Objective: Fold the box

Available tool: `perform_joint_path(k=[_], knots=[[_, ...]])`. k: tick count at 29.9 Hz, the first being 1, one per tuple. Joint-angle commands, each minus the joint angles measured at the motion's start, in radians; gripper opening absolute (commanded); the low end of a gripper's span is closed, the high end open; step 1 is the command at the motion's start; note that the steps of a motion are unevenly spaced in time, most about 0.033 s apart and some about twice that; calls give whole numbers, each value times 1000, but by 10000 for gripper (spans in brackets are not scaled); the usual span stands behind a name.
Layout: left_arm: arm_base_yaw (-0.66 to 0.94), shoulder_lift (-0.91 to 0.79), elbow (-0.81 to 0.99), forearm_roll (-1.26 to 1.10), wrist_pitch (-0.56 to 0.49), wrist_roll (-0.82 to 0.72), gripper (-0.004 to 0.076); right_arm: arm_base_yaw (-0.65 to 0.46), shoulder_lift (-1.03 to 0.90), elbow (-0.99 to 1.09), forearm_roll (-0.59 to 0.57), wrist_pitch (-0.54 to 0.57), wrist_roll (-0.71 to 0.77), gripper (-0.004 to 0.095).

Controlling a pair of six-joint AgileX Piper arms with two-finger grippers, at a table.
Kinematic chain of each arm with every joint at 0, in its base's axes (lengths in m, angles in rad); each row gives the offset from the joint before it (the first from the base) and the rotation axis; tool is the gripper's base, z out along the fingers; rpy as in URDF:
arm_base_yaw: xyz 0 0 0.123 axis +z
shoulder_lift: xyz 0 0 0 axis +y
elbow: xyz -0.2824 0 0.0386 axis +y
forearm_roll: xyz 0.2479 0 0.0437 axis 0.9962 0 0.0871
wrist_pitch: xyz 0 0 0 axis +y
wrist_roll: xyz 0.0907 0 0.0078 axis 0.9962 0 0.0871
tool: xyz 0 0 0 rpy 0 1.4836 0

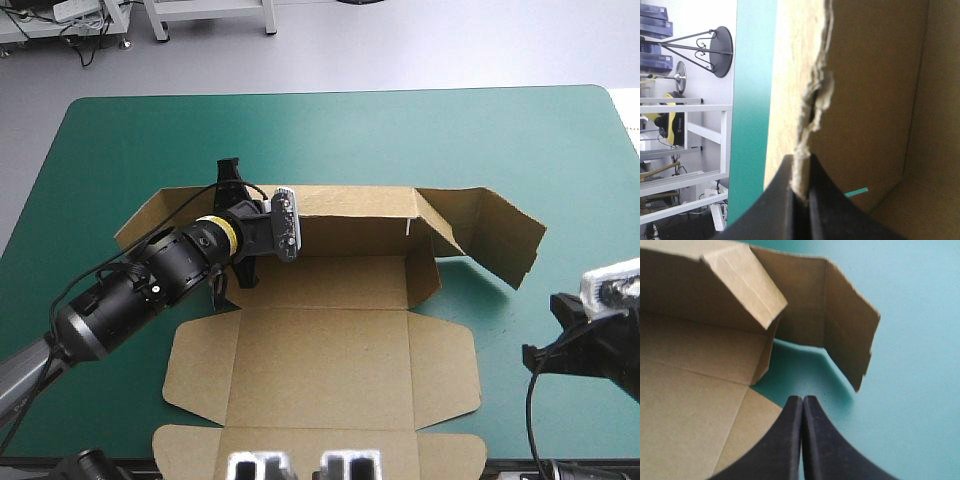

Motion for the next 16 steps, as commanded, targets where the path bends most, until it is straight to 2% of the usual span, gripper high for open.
perform_joint_path(k=[1, 7, 16], knots=[[-3, -51, 27, 3, -15, -22, -10, 0, 100, -118, 90, -55, -5, -22], [-3, -55, 73, 1, -40, -20, -10, 0, 299, -295, 197, -46, -39, -22], [-3, -53, 73, -14, -80, -20, -10, 0, 635, -523, 259, -22, -69, -22]])
